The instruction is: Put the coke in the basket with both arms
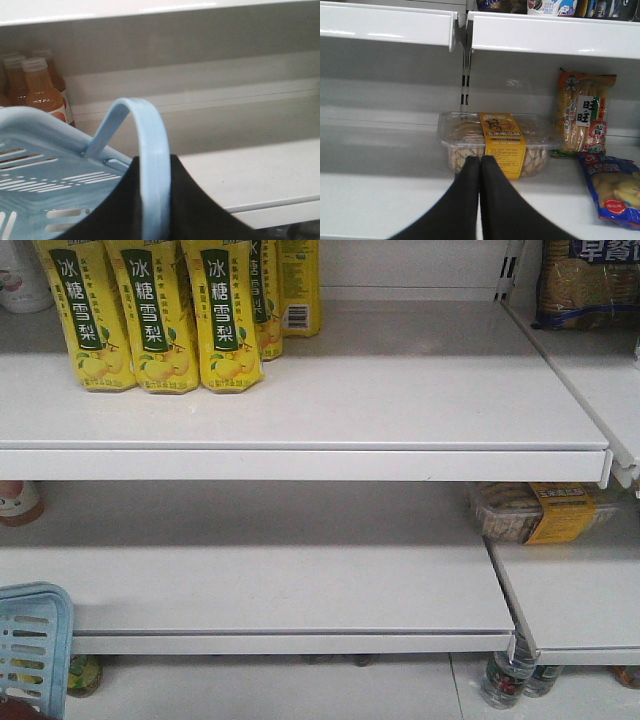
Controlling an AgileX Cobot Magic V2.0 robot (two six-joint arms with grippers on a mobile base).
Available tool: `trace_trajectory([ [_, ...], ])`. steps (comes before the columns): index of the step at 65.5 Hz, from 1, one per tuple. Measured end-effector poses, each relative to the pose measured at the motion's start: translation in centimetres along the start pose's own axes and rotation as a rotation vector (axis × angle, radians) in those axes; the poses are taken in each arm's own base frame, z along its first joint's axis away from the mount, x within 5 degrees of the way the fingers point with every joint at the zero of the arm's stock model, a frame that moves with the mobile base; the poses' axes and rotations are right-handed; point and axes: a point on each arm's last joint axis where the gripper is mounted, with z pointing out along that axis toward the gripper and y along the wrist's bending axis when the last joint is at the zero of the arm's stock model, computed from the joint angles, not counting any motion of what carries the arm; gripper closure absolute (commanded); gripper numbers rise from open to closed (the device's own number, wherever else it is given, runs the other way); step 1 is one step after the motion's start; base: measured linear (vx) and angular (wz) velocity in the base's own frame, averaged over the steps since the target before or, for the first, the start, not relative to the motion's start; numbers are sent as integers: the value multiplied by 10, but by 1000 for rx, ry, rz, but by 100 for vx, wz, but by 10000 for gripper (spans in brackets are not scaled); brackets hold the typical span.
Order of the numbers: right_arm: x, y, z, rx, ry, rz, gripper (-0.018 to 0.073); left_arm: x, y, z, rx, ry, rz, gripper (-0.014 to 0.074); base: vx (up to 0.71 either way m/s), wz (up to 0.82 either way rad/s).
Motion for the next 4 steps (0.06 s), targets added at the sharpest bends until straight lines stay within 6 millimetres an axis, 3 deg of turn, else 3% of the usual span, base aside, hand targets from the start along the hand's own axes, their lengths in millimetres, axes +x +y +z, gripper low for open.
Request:
trace_trajectory([
  [4,0,0,0,0,0,0,569,0,0,0,0,0,1,603,0,0],
])
